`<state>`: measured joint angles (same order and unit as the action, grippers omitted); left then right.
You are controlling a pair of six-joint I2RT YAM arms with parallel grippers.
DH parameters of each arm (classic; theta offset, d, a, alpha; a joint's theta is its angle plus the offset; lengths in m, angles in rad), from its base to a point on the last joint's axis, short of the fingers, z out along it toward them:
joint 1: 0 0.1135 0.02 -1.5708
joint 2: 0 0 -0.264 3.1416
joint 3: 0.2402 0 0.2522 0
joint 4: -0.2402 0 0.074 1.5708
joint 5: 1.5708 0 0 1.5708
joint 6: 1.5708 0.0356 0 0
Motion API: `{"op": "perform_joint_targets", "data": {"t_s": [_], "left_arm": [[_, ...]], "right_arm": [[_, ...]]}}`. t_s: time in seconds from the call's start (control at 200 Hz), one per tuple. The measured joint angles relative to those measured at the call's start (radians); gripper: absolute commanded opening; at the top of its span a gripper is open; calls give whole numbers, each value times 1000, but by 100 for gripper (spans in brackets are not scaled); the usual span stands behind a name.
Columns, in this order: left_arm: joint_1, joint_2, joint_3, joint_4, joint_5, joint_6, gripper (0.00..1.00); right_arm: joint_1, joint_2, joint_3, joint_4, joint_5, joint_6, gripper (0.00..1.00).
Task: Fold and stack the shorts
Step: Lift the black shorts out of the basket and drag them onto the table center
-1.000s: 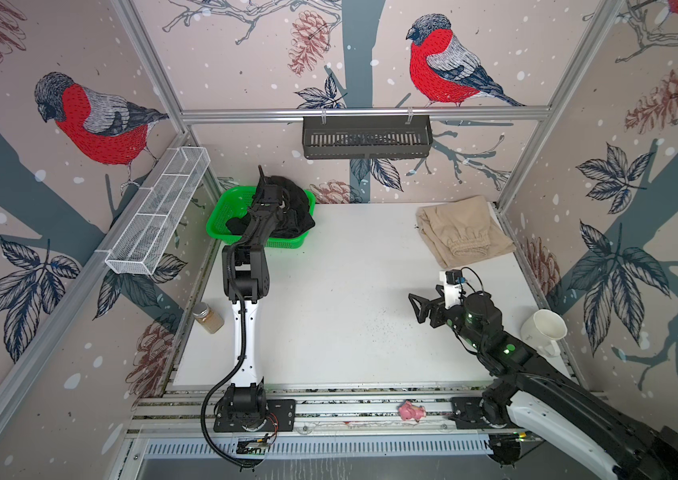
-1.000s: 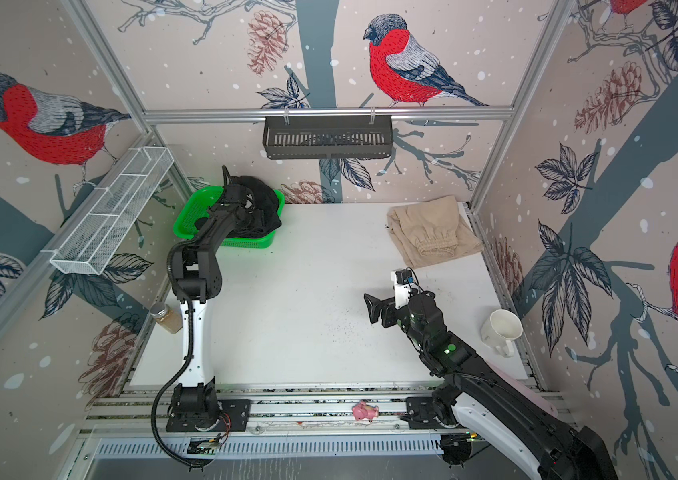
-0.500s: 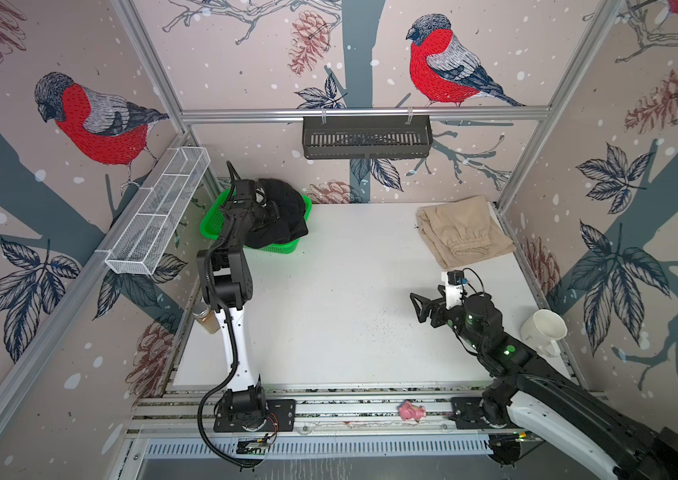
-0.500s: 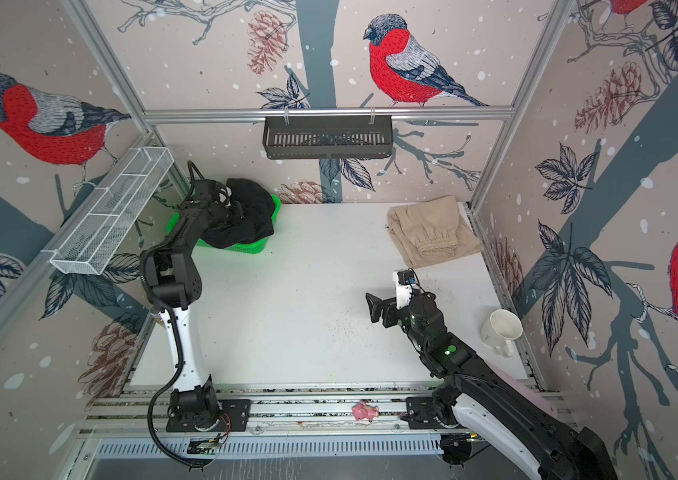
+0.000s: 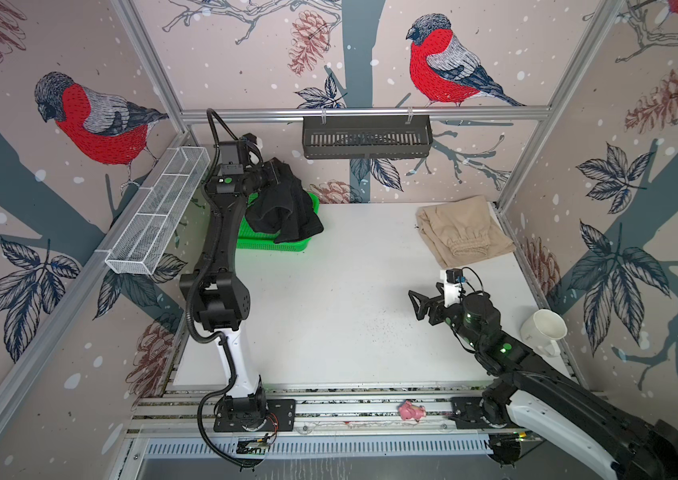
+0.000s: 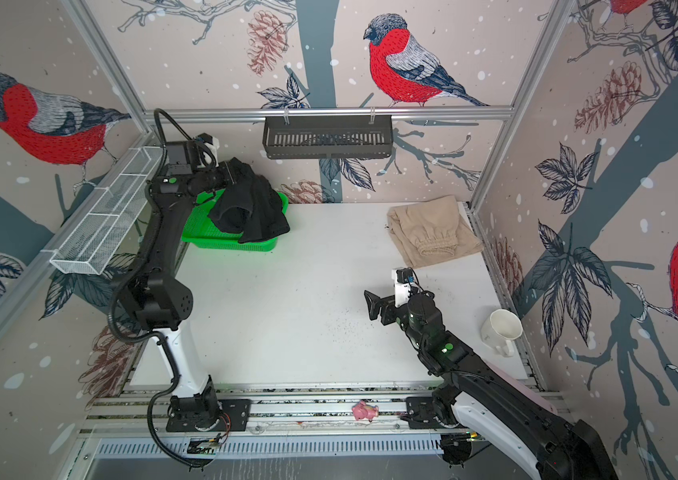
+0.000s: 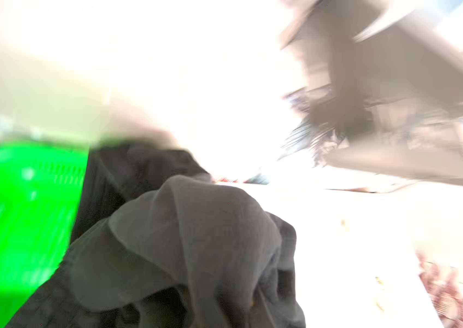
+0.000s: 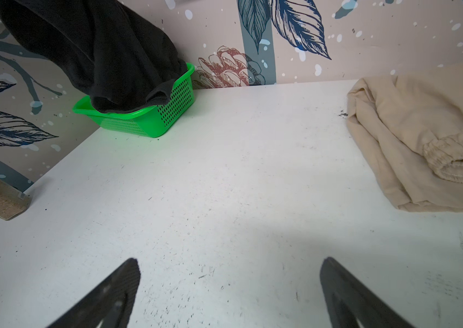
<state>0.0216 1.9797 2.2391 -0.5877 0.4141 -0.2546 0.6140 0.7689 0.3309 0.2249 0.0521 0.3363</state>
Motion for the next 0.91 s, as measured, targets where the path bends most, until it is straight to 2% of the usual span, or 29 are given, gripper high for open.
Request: {"op": "perform_joint_targets", "data": {"t_s": [0.155, 0.315, 0.42, 0.515, 0.59, 0.65, 0.76, 0.905], "left_arm": [[-49, -100, 120, 2, 63, 19, 0], [-72, -169, 138, 21, 172, -8, 0], [-161, -187, 138, -5, 206, -8, 0], [-269, -216, 112, -30, 179, -3, 0], [-344, -269, 10, -14, 154, -3, 0], [-378, -330, -148, 42, 124, -11, 0], [-392, -425, -463, 157, 74, -61, 0], [-398, -460, -704, 233, 8, -93, 0]], "right_arm": [[-1, 52, 12, 32, -21, 0, 100], [-2, 95, 37, 55, -35, 0, 100], [-2, 101, 53, 50, -34, -5, 100], [-5, 88, 73, 39, -26, -26, 100], [-7, 72, 82, 32, -21, -34, 100], [-11, 61, 82, 20, -19, -52, 100], [-13, 48, 82, -24, -12, -56, 100], [-13, 24, 88, -85, -9, -58, 100]]}}
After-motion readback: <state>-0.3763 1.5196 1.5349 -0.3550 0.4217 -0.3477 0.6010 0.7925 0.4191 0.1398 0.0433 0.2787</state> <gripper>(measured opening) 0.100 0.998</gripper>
